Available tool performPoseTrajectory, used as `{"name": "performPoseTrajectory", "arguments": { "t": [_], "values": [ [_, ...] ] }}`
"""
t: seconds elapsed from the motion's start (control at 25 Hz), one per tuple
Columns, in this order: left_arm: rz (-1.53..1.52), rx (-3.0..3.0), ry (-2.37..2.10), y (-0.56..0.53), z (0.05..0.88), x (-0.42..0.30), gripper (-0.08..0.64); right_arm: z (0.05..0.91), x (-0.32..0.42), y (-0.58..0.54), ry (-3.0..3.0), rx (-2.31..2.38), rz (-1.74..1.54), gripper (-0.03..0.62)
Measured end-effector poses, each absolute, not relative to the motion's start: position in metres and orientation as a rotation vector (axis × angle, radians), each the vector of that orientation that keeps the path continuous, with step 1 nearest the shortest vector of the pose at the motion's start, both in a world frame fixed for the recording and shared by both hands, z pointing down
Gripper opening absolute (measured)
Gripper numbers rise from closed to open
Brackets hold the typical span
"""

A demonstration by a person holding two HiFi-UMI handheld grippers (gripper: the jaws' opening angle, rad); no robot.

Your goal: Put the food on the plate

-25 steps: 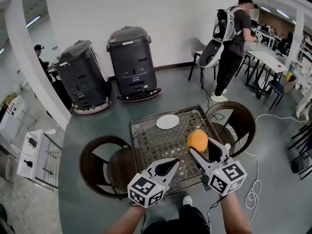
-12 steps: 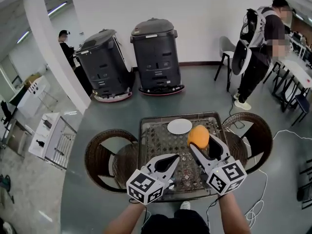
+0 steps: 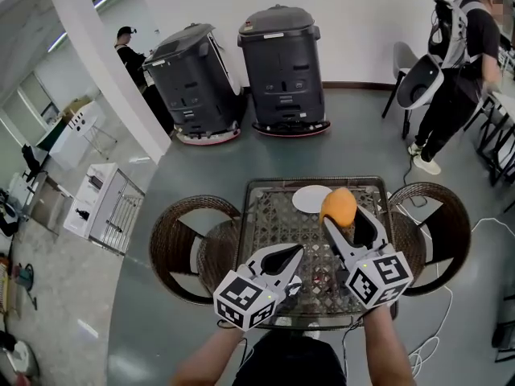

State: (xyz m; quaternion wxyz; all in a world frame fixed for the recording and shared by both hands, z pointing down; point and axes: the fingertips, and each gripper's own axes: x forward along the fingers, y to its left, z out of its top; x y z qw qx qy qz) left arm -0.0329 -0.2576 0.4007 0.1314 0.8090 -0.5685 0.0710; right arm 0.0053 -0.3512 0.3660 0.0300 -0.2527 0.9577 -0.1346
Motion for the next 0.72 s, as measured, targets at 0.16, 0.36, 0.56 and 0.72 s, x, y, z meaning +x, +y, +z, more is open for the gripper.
{"name": "performPoseTrajectory", "arguments": {
  "t": [0.16,0.36,0.56,0.72],
  "values": [
    [0.212,2.336,-1.657,-0.274,0.411,-0.046,0.009,0.385,-0.01,-0.376,2.969,-0.815,-0.453,0.285],
    [0.209,2.32,-1.623,-0.299,0.434,-0.068,0.009,0.427,-0.039,-0.413,3.035,-0.881,-0.517,0.285],
    [0.237,2.293,-1.564,-0.325,0.472,-0.084,0.009,0.486,-0.064,-0.439,3.14,-0.915,-0.618,0.285],
    [0.252,2.243,-1.518,-0.345,0.508,-0.101,0.009,0.538,-0.084,-0.462,3.218,-0.953,-0.694,0.285]
  ]
}}
